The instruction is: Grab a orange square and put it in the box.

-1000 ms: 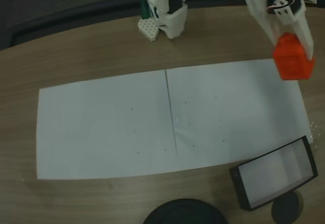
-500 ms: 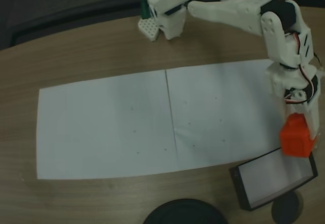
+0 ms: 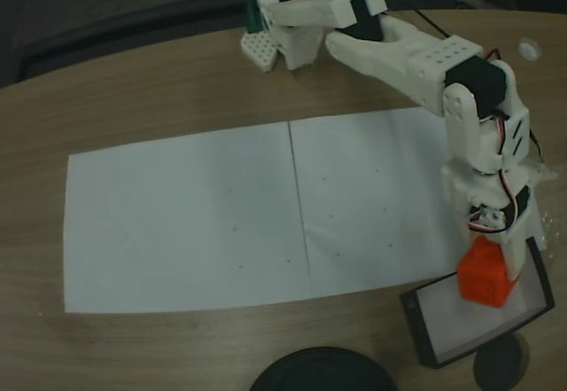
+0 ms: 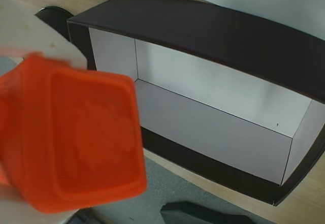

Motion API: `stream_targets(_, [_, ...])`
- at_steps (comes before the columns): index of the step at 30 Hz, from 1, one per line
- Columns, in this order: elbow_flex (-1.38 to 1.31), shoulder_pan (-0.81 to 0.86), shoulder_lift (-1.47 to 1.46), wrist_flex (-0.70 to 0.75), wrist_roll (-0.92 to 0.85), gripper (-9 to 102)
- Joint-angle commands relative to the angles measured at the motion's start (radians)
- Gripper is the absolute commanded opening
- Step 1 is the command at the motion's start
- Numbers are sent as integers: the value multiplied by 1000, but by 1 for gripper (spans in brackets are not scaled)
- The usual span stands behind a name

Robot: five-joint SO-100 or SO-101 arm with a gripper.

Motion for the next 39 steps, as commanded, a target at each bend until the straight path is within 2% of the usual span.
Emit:
stream_targets(1, [-75,0,51,-26,6,13])
stream_targets(6, [-77,9,54,-25,37,34])
stream_targets(8, [-77,11,55,-17,37,36])
stream_targets(15, [-95,15,72,29,40,29])
stream_targets(17, [-129,23,107,97,43,22])
stream_targets(21, [-239,75,230,262,144,0])
stream_targets(23, [-272,123,313,319,184,0])
stream_targets(25, [-253,209,420,316,245,-1])
stream_targets(29, [-100,342,683,316,295,-1])
stream_targets(33, [189,439,1015,313,310,0])
stream_targets(39, [617,454,1466,302,308,0])
